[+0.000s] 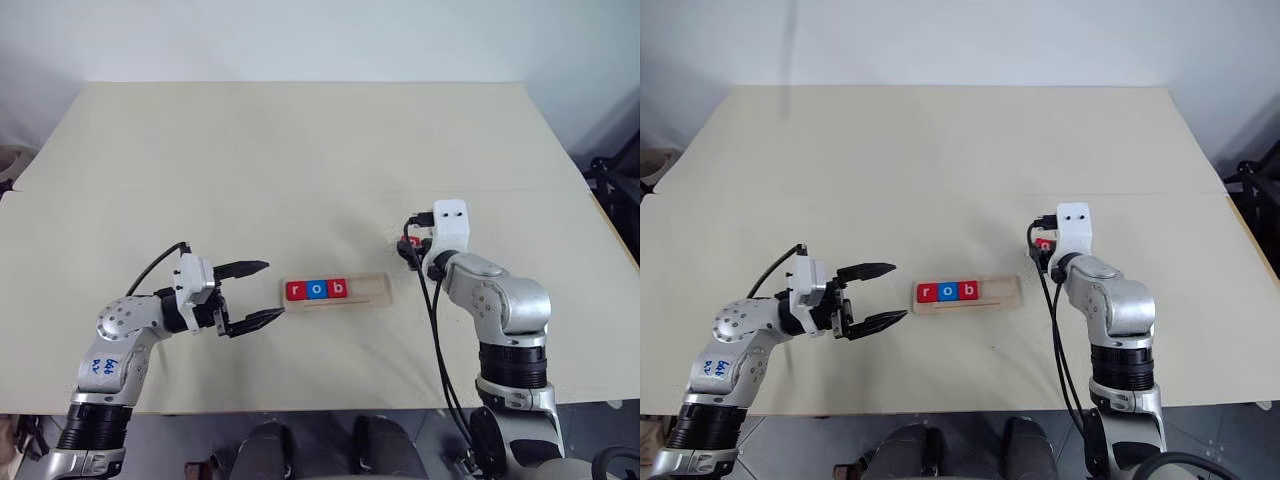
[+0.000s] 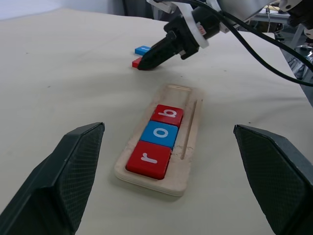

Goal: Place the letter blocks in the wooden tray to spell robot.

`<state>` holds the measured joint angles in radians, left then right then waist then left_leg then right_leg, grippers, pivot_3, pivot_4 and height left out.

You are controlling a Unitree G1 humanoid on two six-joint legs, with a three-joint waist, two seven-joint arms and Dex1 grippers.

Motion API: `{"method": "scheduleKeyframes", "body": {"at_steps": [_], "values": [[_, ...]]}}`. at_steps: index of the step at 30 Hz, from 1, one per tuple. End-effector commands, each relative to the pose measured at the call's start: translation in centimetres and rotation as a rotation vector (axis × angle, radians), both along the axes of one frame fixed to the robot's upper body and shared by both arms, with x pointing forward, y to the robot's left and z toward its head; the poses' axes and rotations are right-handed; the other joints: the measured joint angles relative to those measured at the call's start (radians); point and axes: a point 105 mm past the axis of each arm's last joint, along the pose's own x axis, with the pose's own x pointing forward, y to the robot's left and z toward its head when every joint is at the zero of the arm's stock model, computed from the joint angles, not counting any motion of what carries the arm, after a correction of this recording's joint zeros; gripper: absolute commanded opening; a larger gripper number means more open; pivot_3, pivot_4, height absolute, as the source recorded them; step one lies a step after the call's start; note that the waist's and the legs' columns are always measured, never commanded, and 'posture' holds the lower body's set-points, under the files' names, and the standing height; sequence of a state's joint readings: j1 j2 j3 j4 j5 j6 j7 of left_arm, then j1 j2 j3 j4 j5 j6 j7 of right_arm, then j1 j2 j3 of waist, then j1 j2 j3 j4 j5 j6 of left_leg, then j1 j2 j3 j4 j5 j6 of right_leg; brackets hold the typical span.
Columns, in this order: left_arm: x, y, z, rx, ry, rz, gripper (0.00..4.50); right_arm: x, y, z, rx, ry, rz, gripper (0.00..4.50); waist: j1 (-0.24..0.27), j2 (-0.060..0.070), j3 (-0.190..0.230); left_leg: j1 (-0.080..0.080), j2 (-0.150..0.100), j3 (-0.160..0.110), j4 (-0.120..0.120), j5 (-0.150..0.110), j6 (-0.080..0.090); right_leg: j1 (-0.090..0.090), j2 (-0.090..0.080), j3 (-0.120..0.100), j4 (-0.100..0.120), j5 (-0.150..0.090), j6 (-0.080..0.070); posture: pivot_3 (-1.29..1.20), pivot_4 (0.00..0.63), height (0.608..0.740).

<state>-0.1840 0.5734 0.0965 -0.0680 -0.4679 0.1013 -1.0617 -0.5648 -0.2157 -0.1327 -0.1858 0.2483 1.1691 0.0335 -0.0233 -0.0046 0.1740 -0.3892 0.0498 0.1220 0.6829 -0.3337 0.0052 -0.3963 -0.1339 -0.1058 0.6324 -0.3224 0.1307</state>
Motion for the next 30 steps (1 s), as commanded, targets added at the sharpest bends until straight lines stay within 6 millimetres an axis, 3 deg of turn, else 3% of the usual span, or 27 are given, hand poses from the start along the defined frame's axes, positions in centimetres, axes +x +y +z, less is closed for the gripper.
{"method": "scheduleKeyframes", "body": {"at_steps": [1,7,12,16,19,24,27,28,30], "values": [[-0.3,0.2,0.9,0.004,-0.044,-0.002,4.50,-0.5,0.2,0.5,0.000,-0.005,0.009,1.45,-0.004,0.000,0.000,0.000,0.000,0.000,0.000,0.000,0.000,0.000,0.000,0.000,0.000,0.000,0.000,0.00,0.150,0.740],[0.0,-0.4,0.8,-0.005,-0.041,-0.021,4.50,-2.3,-1.5,1.0,-0.033,-0.012,-0.007,1.45,-0.003,0.000,0.000,-0.001,0.000,-0.001,-0.001,0.000,0.000,0.000,-0.001,0.000,-0.001,0.000,0.000,0.00,0.150,0.740],[0.3,-0.8,0.6,-0.005,-0.030,-0.057,4.50,-4.8,-2.9,1.0,-0.053,0.006,-0.027,1.45,-0.003,0.000,0.000,-0.001,0.000,-0.001,-0.001,0.000,0.000,0.000,0.000,0.000,-0.002,0.000,0.000,0.00,0.150,0.740],[0.5,-1.2,0.4,-0.002,-0.015,-0.089,4.50,-7.5,-2.6,-0.2,-0.035,0.049,-0.031,1.45,-0.003,0.000,0.000,-0.001,0.000,-0.001,-0.001,0.000,0.000,-0.001,0.000,0.000,-0.002,0.000,0.000,0.00,0.150,0.740],[0.6,-1.3,0.3,0.001,-0.009,-0.105,4.50,-8.1,-1.6,-0.5,0.002,0.055,-0.015,1.45,-0.005,0.000,0.000,-0.001,0.000,0.000,-0.002,0.000,0.000,-0.001,0.000,0.000,-0.002,0.000,0.000,0.00,0.150,0.740],[0.8,-1.2,0.5,0.008,-0.012,-0.108,4.50,-8.5,0.0,0.0,0.042,0.036,0.105,3.18,-0.004,0.000,0.000,-0.001,0.000,-0.001,-0.001,0.000,0.000,-0.001,0.000,0.000,-0.002,0.000,0.000,0.00,0.150,0.740],[0.8,-1.0,0.4,0.009,-0.016,-0.096,4.50,-8.8,-1.0,0.2,-0.018,0.052,0.227,4.23,0.000,0.000,0.000,-0.001,-0.001,-0.001,-0.001,0.000,0.001,0.000,0.000,0.000,-0.003,0.000,0.000,0.00,0.150,0.740],[0.8,-0.9,0.4,0.009,-0.016,-0.094,4.50,-8.9,-1.3,0.2,-0.038,0.058,0.254,4.47,0.001,0.000,0.000,-0.002,-0.001,-0.001,-0.001,-0.001,0.001,0.000,-0.001,0.000,-0.004,0.000,0.000,0.00,0.150,0.740],[0.7,-0.9,0.4,0.008,-0.018,-0.087,4.50,-8.9,-2.5,0.3,-0.087,0.062,0.324,4.47,0.000,0.000,0.000,-0.002,-0.001,-0.001,-0.001,-0.001,0.002,0.000,-0.001,0.000,-0.004,0.000,0.001,0.00,0.150,0.740]]}}
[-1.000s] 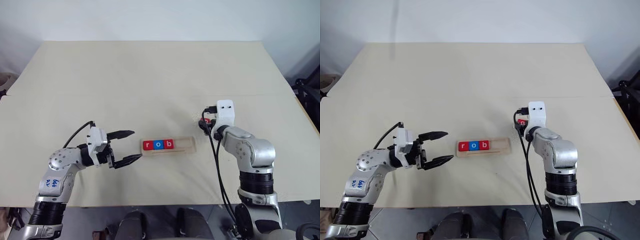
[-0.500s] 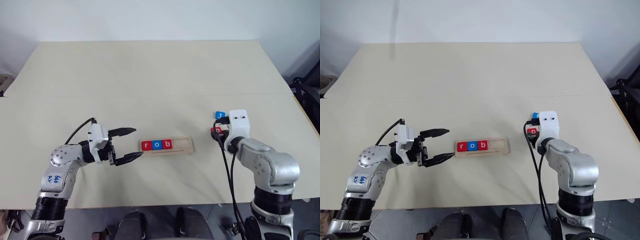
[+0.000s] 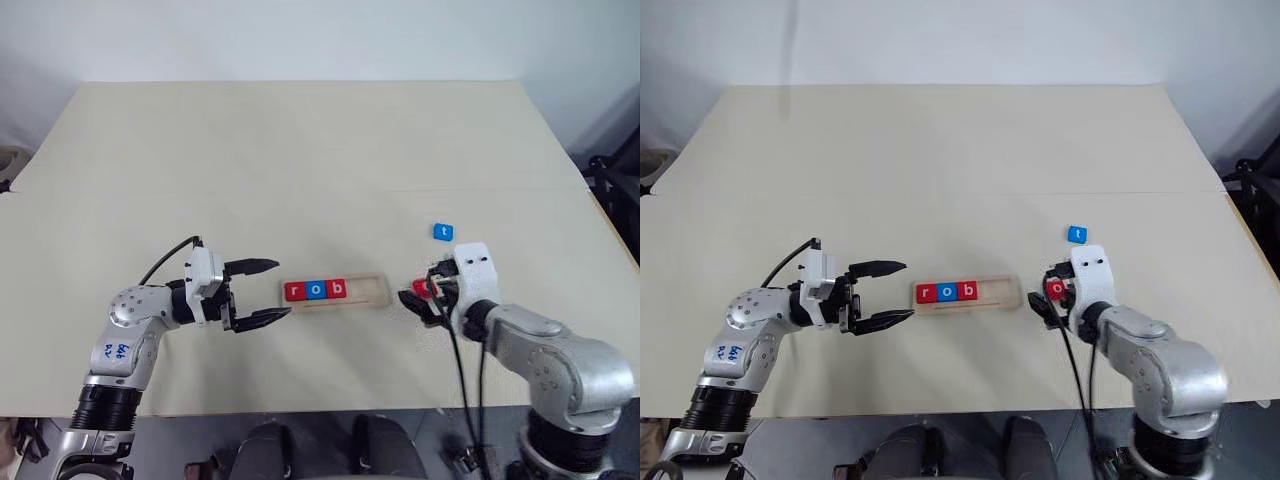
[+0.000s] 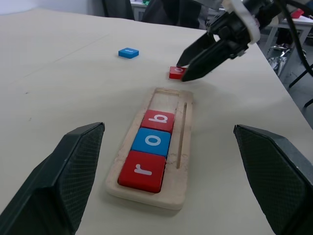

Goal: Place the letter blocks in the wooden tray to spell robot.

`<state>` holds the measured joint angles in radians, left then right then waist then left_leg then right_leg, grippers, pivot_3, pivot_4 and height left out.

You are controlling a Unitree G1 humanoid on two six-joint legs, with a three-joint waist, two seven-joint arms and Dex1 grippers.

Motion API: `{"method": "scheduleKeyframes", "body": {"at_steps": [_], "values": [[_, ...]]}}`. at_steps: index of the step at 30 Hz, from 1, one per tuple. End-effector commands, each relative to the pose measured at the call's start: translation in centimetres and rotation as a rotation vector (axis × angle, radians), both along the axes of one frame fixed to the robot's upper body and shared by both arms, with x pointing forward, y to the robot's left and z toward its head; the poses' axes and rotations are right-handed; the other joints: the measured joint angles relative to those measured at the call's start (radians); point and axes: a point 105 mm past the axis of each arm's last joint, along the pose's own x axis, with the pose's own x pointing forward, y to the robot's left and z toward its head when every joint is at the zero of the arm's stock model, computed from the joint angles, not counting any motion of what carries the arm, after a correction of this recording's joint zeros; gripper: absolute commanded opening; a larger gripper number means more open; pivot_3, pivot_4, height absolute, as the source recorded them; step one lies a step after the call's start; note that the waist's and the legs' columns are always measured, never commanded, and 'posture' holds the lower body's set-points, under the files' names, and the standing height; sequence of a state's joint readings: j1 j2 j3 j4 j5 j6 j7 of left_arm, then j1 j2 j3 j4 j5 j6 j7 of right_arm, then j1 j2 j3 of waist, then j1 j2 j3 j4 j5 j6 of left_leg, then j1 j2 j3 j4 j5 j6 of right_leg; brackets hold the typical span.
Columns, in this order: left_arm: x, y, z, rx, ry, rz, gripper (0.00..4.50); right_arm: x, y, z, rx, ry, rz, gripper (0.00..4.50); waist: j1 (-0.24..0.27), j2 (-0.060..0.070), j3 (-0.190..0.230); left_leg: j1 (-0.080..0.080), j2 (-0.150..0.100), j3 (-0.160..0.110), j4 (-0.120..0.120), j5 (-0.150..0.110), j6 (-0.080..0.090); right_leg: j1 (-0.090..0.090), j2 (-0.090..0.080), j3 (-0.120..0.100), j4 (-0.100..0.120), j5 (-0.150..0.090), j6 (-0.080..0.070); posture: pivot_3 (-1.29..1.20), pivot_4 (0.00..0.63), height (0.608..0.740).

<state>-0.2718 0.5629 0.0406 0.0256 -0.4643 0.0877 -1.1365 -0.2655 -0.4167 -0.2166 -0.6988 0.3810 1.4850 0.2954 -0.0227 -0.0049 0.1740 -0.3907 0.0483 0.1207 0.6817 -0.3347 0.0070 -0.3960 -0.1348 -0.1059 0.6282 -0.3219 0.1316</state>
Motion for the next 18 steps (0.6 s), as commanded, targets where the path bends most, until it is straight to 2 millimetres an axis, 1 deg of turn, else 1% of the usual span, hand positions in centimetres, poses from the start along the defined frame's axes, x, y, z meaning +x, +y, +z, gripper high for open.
{"method": "scheduleKeyframes", "body": {"at_steps": [1,5,6,9,10,15,17,18], "values": [[-0.1,0.3,0.6,-0.002,-0.038,0.015,4.50,-0.1,-1.3,1.0,-0.041,-0.036,0.163,4.47,-0.002,0.000,0.000,0.000,0.000,0.000,0.000,0.000,0.000,0.000,0.000,0.000,0.000,0.000,0.000,0.00,0.150,0.740],[-0.2,0.5,0.6,-0.005,-0.046,0.035,4.50,0.3,-3.8,1.2,-0.134,-0.064,0.340,4.47,-0.002,-0.001,0.000,0.001,0.000,0.000,0.000,0.000,0.000,0.001,0.001,0.000,-0.001,0.000,0.000,0.00,0.150,0.740],[-0.2,0.5,0.6,-0.006,-0.050,0.042,4.50,0.4,-4.0,1.4,-0.151,-0.089,0.413,4.47,-0.002,-0.001,0.001,0.001,0.000,0.001,0.000,0.000,0.000,0.001,0.001,0.000,-0.001,0.000,0.000,0.00,0.150,0.740],[-0.4,0.7,0.6,-0.010,-0.058,0.061,4.50,-0.3,-3.5,2.0,-0.181,-0.184,0.701,4.47,-0.004,-0.001,0.001,0.002,0.001,0.001,0.000,0.000,0.000,0.002,0.001,0.000,0.000,0.000,0.000,0.00,0.150,0.740],[-0.5,0.8,0.6,-0.010,-0.059,0.067,4.50,-0.2,-3.7,1.9,-0.191,-0.199,0.758,4.47,-0.004,-0.001,0.001,0.003,0.001,0.001,0.000,0.000,0.000,0.002,0.001,0.000,0.000,0.000,0.000,0.00,0.150,0.740],[-1.0,1.0,0.7,-0.015,-0.064,0.088,4.50,1.4,-4.5,1.1,-0.245,-0.237,0.933,4.47,-0.004,-0.002,0.001,0.004,0.001,0.001,0.001,0.000,0.000,0.003,0.001,0.000,0.000,0.000,0.001,0.00,0.150,0.740],[-1.2,1.1,0.7,-0.015,-0.065,0.090,4.50,2.0,-4.7,0.8,-0.252,-0.224,0.977,4.47,-0.002,-0.001,0.001,0.004,0.001,0.001,0.002,0.000,0.000,0.003,0.000,0.000,0.000,0.000,0.001,0.00,0.150,0.740],[-1.3,1.0,0.8,-0.014,-0.065,0.085,4.50,2.7,-4.7,0.7,-0.260,-0.220,0.989,4.47,-0.002,-0.001,0.001,0.004,0.001,0.001,0.002,0.000,0.000,0.004,0.000,0.000,0.000,0.000,0.001,0.00,0.150,0.740]]}}
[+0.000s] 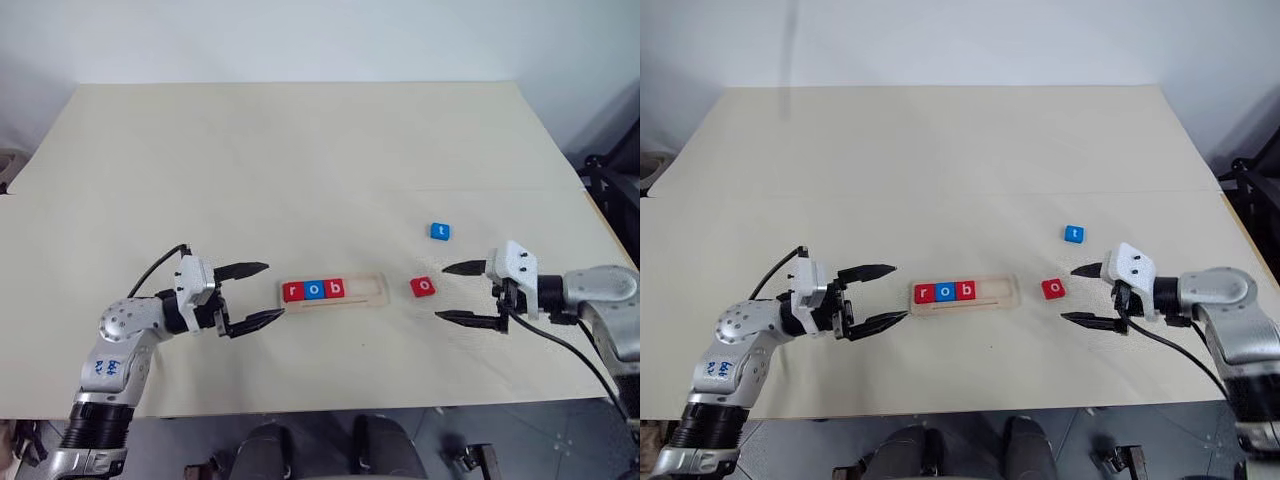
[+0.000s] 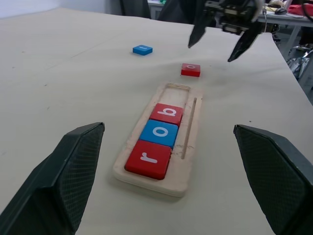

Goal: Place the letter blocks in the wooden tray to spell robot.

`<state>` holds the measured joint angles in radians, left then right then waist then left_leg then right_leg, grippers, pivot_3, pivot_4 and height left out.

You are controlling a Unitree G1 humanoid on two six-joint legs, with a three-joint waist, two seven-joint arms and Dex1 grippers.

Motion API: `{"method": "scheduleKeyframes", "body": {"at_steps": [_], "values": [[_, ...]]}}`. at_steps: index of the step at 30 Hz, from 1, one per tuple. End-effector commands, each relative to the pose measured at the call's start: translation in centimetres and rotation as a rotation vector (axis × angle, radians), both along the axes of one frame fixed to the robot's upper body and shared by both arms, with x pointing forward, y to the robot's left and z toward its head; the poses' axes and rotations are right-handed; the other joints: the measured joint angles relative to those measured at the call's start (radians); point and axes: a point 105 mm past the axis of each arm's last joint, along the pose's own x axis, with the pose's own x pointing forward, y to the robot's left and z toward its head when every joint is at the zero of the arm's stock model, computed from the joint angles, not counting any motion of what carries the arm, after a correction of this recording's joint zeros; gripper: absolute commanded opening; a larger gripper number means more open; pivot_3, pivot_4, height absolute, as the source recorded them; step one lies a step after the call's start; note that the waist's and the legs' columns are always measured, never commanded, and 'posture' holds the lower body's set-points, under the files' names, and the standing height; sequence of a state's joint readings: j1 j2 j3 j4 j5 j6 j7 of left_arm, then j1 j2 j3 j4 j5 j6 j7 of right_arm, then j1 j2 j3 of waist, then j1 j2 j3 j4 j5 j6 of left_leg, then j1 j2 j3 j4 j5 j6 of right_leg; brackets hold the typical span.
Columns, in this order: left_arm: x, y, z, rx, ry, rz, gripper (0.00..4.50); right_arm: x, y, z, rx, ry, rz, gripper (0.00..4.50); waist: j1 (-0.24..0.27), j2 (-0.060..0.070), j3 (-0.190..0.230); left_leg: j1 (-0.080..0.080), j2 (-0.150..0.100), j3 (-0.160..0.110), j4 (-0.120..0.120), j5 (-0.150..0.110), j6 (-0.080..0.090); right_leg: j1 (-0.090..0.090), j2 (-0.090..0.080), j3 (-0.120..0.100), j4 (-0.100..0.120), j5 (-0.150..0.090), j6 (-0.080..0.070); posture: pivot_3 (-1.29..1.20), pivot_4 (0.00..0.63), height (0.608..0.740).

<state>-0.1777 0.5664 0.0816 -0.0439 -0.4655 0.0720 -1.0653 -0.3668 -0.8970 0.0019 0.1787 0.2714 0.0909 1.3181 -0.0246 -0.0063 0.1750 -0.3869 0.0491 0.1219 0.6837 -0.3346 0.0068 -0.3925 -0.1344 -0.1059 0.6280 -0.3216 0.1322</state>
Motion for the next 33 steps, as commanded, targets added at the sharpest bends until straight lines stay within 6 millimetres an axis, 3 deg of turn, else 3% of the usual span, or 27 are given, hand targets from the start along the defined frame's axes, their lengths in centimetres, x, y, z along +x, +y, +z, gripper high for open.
{"method": "scheduleKeyframes", "body": {"at_steps": [1,5,9,12,19,24,28,33], "values": [[-0.7,-0.1,1.2,-0.002,-0.053,-0.015,4.50,1.2,0.0,-0.2,-0.037,-0.010,0.085,4.47,-0.001,0.000,0.000,0.000,0.000,0.000,0.000,0.000,0.000,0.000,0.000,0.000,0.000,0.000,0.000,0.00,0.150,0.740],[-1.2,-0.3,1.4,0.003,-0.055,-0.045,4.50,3.0,0.5,-0.3,-0.055,0.021,0.117,4.47,-0.003,0.001,0.000,0.000,0.000,0.000,0.000,0.000,0.000,0.000,0.000,0.000,0.000,0.000,0.000,0.00,0.150,0.740],[-1.6,-0.5,1.5,0.016,-0.053,-0.068,4.50,3.5,0.8,-1.1,-0.098,0.063,0.166,4.47,-0.001,0.001,0.000,0.000,0.000,0.000,0.000,0.000,-0.001,0.000,0.000,-0.001,0.000,0.000,0.000,0.00,0.150,0.740],[-1.7,-0.6,1.6,0.019,-0.055,-0.073,4.50,3.7,1.0,-1.4,-0.093,0.098,0.182,3.86,-0.001,0.001,0.000,0.000,0.000,0.000,0.000,0.000,-0.001,0.000,0.000,-0.001,0.000,0.000,0.000,0.00,0.150,0.740],[-1.7,-0.3,1.7,0.019,-0.061,-0.051,4.50,3.4,1.2,-1.0,-0.075,0.094,0.210,1.45,-0.002,0.001,0.000,0.000,0.001,0.000,0.000,0.000,-0.001,0.000,0.000,-0.001,0.000,0.000,0.000,0.00,0.150,0.740],[-1.6,-0.4,1.6,0.016,-0.061,-0.050,4.50,3.2,3.0,1.1,-0.011,0.075,0.230,1.44,-0.002,0.001,0.000,0.000,0.001,-0.001,0.001,0.000,-0.001,0.000,0.000,-0.001,0.001,0.000,0.000,0.00,0.150,0.740],[-1.5,-0.5,1.5,0.016,-0.061,-0.053,4.50,2.4,6.0,3.2,0.044,0.062,0.301,1.44,-0.001,0.001,0.000,0.000,0.001,-0.001,0.000,0.000,-0.001,0.000,0.000,-0.001,0.001,0.000,0.000,0.00,0.150,0.740],[-1.2,-0.7,1.4,0.014,-0.062,-0.058,4.50,2.3,9.3,3.9,0.030,0.051,0.344,1.44,-0.001,0.001,0.000,0.000,0.001,-0.001,0.000,0.000,-0.001,0.000,0.000,-0.001,0.001,0.000,0.000,0.00,0.150,0.740]]}}
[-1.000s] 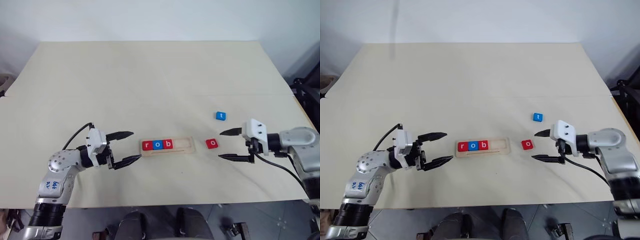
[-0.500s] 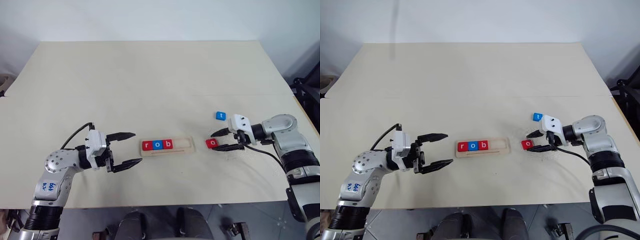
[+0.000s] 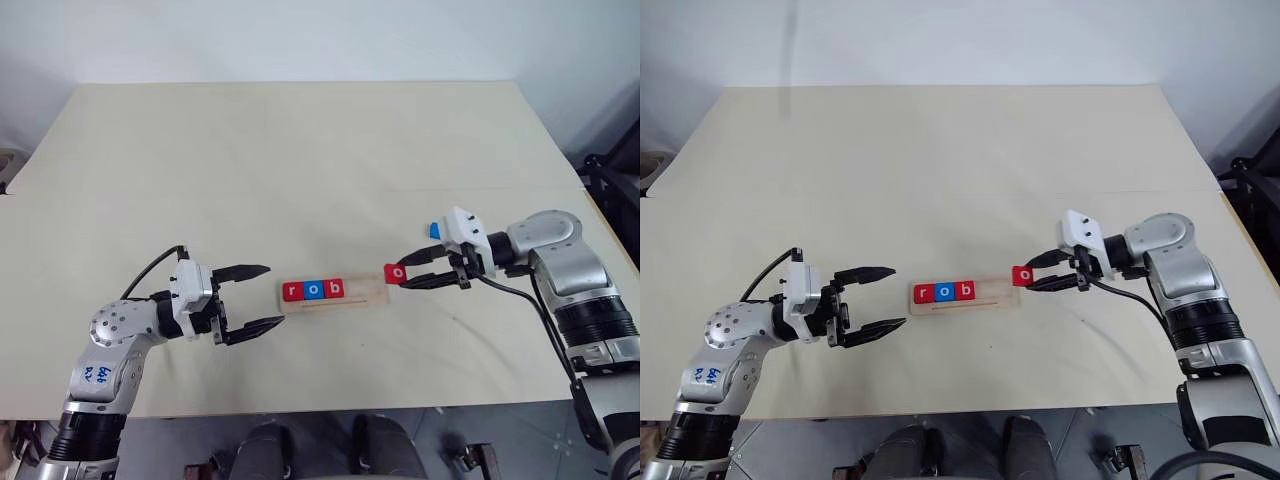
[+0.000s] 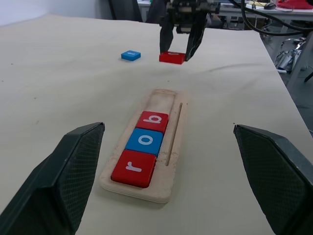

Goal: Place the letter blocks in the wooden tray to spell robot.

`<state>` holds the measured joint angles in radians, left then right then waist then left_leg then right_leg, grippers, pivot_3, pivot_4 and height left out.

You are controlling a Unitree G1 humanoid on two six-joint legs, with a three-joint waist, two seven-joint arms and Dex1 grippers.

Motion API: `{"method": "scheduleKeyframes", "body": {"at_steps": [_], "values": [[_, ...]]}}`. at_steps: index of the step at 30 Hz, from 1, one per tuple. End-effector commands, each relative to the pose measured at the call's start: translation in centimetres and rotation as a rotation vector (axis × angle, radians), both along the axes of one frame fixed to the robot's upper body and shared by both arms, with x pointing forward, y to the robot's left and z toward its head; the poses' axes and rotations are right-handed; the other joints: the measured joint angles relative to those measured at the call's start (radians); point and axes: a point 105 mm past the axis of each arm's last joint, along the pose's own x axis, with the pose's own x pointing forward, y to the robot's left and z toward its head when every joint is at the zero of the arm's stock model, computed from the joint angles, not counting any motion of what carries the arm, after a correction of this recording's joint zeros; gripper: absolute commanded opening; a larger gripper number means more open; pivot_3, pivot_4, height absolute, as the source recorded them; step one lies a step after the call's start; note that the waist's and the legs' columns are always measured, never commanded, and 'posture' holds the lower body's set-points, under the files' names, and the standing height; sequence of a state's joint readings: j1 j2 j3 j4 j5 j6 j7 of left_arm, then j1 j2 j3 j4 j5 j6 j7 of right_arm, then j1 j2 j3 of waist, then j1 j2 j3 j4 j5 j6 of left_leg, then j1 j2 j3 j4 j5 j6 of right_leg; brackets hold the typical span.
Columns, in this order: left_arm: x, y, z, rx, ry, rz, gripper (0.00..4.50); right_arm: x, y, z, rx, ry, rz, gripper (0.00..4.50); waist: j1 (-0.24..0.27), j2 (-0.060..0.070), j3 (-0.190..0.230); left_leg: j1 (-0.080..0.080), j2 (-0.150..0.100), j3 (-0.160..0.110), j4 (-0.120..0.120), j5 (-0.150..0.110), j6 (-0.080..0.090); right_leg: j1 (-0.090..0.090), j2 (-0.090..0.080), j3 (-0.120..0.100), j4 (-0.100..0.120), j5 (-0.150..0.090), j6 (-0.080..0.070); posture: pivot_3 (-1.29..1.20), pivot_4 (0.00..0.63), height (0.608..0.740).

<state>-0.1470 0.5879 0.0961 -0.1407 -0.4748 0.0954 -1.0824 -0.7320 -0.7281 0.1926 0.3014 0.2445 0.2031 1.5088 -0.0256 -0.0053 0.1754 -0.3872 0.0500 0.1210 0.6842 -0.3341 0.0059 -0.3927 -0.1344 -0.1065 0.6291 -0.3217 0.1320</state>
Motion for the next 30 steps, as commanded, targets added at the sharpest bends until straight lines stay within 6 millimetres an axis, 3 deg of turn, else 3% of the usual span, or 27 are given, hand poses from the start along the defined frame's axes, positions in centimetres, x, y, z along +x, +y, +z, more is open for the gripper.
{"method": "scheduleKeyframes", "body": {"at_steps": [1,8,21,30], "values": [[0.0,-0.3,0.4,-0.012,-0.026,-0.016,4.50,0.0,2.3,0.9,-0.015,-0.045,0.047,1.44,0.000,0.000,0.000,0.000,0.000,0.000,0.000,0.000,0.000,0.000,0.000,0.000,0.000,0.000,0.000,0.00,0.150,0.740],[0.0,-0.5,0.4,-0.019,-0.025,-0.015,4.50,0.3,4.7,0.0,-0.041,-0.049,0.076,1.44,0.001,0.000,0.000,0.000,-0.001,0.000,0.000,0.000,0.000,0.000,0.000,0.000,0.000,0.000,0.000,0.00,0.150,0.740],[-0.3,-0.4,0.3,-0.023,-0.022,0.001,4.50,1.0,5.3,-1.2,-0.079,-0.061,0.077,1.44,-0.002,0.000,0.000,0.000,0.000,0.000,0.000,0.000,0.000,-0.001,0.000,0.000,0.001,0.000,0.000,0.00,0.150,0.740],[-0.3,-0.3,0.3,-0.023,-0.023,0.007,4.50,0.8,4.8,-1.5,-0.091,-0.046,0.072,4.41,-0.002,0.000,0.000,0.000,0.000,0.000,0.000,0.000,0.000,-0.001,0.000,0.000,0.000,0.000,0.000,0.00,0.150,0.740]]}}
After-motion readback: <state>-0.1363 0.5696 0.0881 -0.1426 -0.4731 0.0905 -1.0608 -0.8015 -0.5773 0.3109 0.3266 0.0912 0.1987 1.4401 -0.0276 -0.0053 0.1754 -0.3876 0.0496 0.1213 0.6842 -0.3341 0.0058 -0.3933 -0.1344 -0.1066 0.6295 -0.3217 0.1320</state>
